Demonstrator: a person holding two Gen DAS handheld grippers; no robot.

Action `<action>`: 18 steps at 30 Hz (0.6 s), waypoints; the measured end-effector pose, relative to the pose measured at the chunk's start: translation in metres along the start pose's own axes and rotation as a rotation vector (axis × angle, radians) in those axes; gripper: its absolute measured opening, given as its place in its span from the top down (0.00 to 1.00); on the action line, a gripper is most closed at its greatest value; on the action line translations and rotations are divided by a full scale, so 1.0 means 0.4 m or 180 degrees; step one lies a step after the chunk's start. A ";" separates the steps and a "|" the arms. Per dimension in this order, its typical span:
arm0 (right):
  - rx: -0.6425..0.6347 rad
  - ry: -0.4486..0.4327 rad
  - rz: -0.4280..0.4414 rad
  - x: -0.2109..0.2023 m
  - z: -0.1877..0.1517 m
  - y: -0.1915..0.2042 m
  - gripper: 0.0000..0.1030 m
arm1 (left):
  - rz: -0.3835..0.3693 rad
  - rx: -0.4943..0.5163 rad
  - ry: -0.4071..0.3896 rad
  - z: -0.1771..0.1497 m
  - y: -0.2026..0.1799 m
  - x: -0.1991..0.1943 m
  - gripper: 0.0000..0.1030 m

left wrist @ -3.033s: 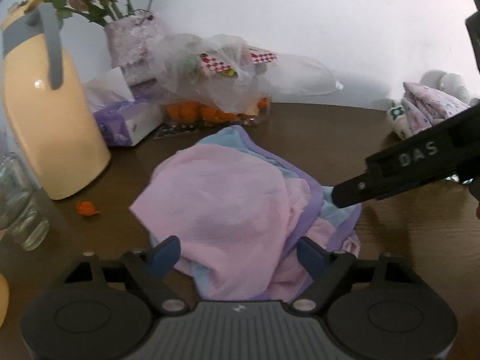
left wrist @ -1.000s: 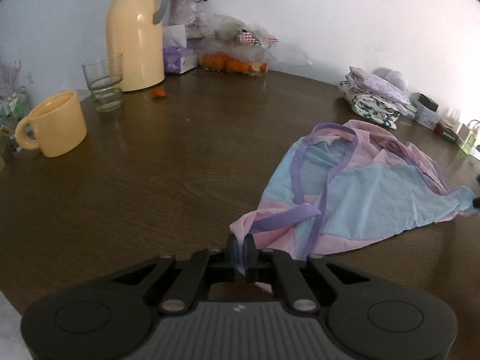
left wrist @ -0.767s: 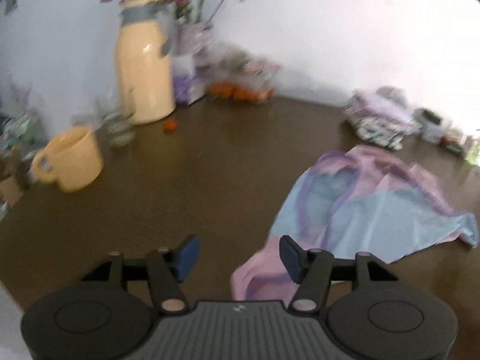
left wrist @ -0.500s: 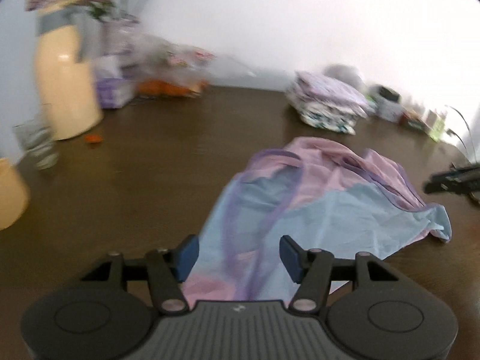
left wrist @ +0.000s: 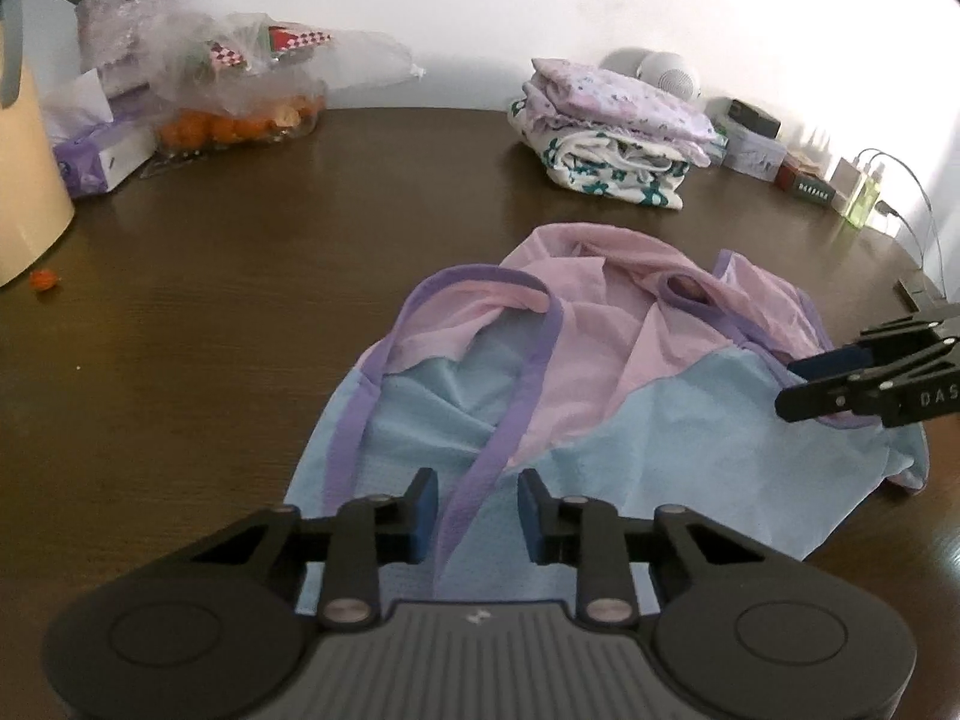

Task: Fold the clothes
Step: 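Lift and shake the top out with both grippers, spreading it open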

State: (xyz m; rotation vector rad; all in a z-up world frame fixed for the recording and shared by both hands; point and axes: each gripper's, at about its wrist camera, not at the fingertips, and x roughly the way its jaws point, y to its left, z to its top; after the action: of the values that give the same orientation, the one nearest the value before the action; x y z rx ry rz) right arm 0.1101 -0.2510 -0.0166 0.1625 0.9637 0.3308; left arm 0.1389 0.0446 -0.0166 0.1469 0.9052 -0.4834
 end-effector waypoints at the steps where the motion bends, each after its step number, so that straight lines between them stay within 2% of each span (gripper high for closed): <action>1: -0.0001 0.0005 0.0022 0.002 0.001 -0.001 0.61 | -0.0010 0.0000 0.0002 0.000 0.002 0.001 0.75; 6: -0.0093 -0.0001 0.0141 -0.001 0.000 0.012 0.67 | -0.0080 0.0051 0.0007 -0.001 0.005 0.001 0.75; 7: -0.0129 0.0000 0.0133 0.000 0.000 0.017 0.71 | -0.0096 0.0060 0.0010 -0.002 0.005 0.000 0.76; 8: -0.0147 0.0014 0.0129 0.001 0.002 0.019 0.75 | -0.0113 0.0066 0.0014 -0.002 0.005 0.000 0.82; 9: -0.0154 0.0034 0.0136 0.005 0.002 0.020 0.82 | -0.0117 0.0060 0.0026 -0.003 0.005 -0.001 0.95; 10: -0.0161 0.0055 0.0143 0.008 0.002 0.021 0.88 | -0.0118 0.0050 0.0039 -0.003 0.006 -0.001 0.97; 13: -0.0181 0.0021 0.0127 0.002 0.001 0.022 0.92 | -0.0108 0.0073 0.0009 -0.011 0.005 -0.013 0.99; 18: -0.0214 -0.0134 0.0148 -0.044 0.000 0.027 0.94 | -0.0104 0.0117 -0.0178 -0.022 0.000 -0.075 1.00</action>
State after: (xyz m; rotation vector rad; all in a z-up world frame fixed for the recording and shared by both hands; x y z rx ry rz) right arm 0.0988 -0.2469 0.0001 0.1303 0.9070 0.4006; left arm 0.1171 0.0577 0.0014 0.1515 0.8455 -0.5323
